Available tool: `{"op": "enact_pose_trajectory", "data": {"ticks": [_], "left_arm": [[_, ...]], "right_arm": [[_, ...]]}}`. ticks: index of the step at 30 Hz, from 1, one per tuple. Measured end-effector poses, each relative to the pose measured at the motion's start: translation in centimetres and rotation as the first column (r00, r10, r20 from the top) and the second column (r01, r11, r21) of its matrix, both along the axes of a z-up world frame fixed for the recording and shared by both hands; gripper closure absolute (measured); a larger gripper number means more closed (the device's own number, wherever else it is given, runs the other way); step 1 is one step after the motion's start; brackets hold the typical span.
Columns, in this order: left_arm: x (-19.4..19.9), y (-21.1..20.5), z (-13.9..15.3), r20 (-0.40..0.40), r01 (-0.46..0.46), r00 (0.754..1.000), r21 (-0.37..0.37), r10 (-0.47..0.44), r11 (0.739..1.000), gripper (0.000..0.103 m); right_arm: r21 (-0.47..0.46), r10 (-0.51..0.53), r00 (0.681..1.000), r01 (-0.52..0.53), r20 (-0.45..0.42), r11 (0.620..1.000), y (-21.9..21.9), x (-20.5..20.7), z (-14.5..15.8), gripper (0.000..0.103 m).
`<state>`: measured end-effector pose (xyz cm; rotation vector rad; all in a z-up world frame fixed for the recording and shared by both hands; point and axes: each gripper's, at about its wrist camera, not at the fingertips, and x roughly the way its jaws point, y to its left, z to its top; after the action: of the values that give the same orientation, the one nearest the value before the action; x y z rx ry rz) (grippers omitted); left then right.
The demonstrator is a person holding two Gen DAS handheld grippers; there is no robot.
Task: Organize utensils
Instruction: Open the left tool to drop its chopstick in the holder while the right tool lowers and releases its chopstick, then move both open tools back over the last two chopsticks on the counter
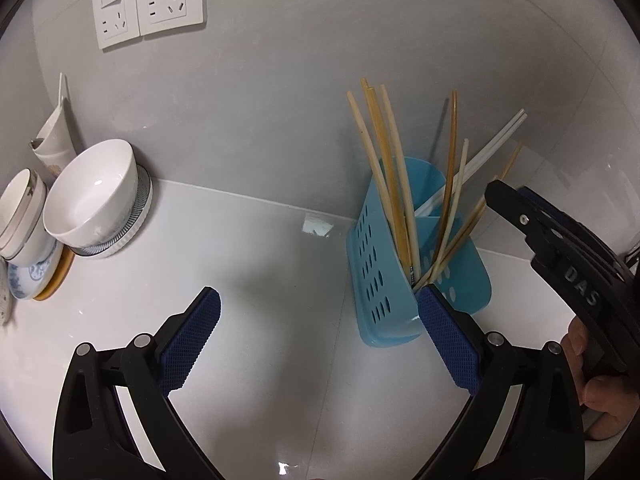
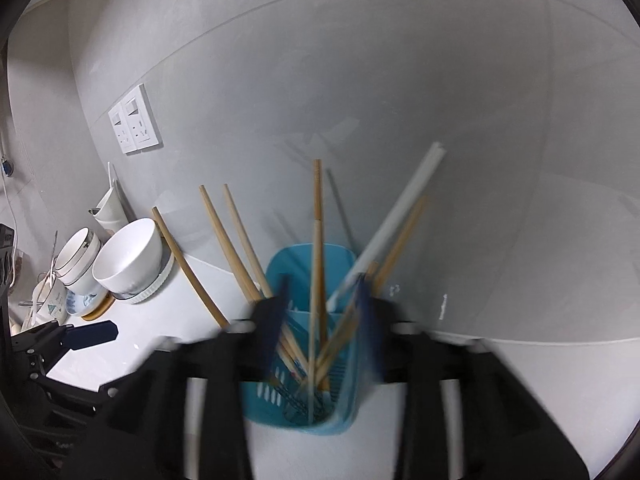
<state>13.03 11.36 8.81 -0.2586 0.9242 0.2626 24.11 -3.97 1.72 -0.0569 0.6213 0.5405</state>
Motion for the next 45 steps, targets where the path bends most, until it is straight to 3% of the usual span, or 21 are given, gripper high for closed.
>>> {"op": "enact_pose_trajectory", "data": {"ticks": [8, 13, 29, 41, 45], "left_arm": [[-1.1, -3.1, 0.6, 0.001, 0.044, 0.999, 0.003, -0.044, 0.999, 0.006], [-1.9, -6.2, 0.1, -0.013, 0.083, 0.996, -0.001, -0.083, 0.997, 0.006], [-4.7, -17.7, -5.6, -0.144, 0.218, 0.964, -0.056, -0.224, 0.974, 0.006], [-7.1, -21.6, -10.3, -0.250, 0.249, 0.931, -0.096, -0.266, 0.964, 0.006], [-7.1, -22.7, -11.4, -0.276, 0.245, 0.925, -0.093, -0.261, 0.965, 0.006]], "right_arm": [[-0.047, -0.071, 0.997, 0.069, -0.028, 0.996, -4.7, -1.7, 0.1, 0.020], [-0.068, -0.124, 0.992, 0.121, -0.039, 0.990, -8.8, -3.4, -0.3, 0.008], [-0.238, -0.315, 0.935, 0.273, -0.161, 0.932, -22.1, -8.5, -7.0, 0.008], [-0.296, -0.369, 0.881, 0.282, -0.296, 0.913, -27.6, -11.9, -11.9, 0.008], [-0.310, -0.372, 0.868, 0.273, -0.328, 0.910, -28.6, -12.7, -13.0, 0.013]]}}
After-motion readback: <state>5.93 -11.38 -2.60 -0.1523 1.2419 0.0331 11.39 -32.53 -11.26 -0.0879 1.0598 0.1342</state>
